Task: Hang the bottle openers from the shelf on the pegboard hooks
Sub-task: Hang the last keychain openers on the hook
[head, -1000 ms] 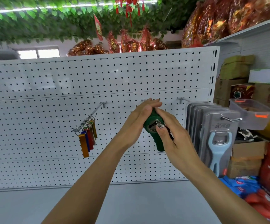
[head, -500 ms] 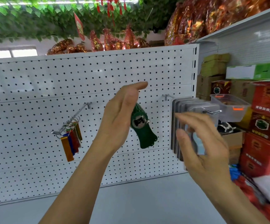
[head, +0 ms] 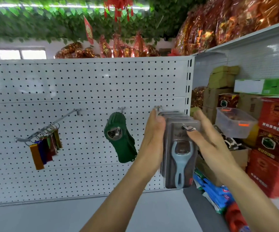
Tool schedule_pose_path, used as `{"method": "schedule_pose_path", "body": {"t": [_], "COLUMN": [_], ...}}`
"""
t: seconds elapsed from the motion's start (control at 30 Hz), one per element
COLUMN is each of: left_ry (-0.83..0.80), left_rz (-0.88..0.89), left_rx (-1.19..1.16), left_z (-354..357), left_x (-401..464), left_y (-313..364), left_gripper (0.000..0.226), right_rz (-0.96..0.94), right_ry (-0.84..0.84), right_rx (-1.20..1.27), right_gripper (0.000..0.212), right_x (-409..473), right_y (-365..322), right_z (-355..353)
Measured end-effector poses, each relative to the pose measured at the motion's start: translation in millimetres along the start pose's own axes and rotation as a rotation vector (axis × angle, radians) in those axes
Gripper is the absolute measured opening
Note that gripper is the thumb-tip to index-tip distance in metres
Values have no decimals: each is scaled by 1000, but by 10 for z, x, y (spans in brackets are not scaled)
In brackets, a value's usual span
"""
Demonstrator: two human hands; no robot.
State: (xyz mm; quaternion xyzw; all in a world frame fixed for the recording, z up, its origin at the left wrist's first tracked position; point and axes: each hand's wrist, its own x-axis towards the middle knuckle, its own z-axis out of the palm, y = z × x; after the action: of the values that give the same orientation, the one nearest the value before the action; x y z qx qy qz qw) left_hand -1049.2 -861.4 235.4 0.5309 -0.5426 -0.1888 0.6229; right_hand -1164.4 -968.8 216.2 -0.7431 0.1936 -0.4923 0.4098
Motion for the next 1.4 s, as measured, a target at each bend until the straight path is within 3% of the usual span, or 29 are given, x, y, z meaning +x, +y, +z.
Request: {"method": "schedule_pose_path", "body": {"t": [0.13, 0.2, 0.43, 0.6, 0.73, 0.83, 1.03, 1.4], "left_ry": [-1, -23, 37, 74, 69, 104, 173, 177], "left_rz": [-101, -130, -186, -67, 38, 95, 136, 165], "left_rx": [-125, -129, -158, -133, -90, -18, 20, 123], "left_z": [144, 192, 229, 220, 156, 108, 97, 127], "left_x": [169, 247, 419, 327, 284, 291, 294, 199], "left_y": [-88, -156, -242, -179, -305, -397, -459, -427], "left_gripper": [44, 53, 61, 40, 64, 58, 41, 41], "right_rz": [134, 129, 120, -11, -144, -229, -254, -367], "right_ry": [-141, -158, -145, -96, -64, 4, 30, 52], "right_rx": [-6, 112, 155, 191, 138, 71, 28, -64], "right_gripper": [56, 46, 49, 50, 42, 37, 36, 39], "right_x": [154, 209, 352, 326, 232, 206, 184, 113], "right_y": [163, 168, 243, 292, 337, 363, 322, 245], "right_z": [1, 17, 69, 16, -40, -54, -91, -105]}}
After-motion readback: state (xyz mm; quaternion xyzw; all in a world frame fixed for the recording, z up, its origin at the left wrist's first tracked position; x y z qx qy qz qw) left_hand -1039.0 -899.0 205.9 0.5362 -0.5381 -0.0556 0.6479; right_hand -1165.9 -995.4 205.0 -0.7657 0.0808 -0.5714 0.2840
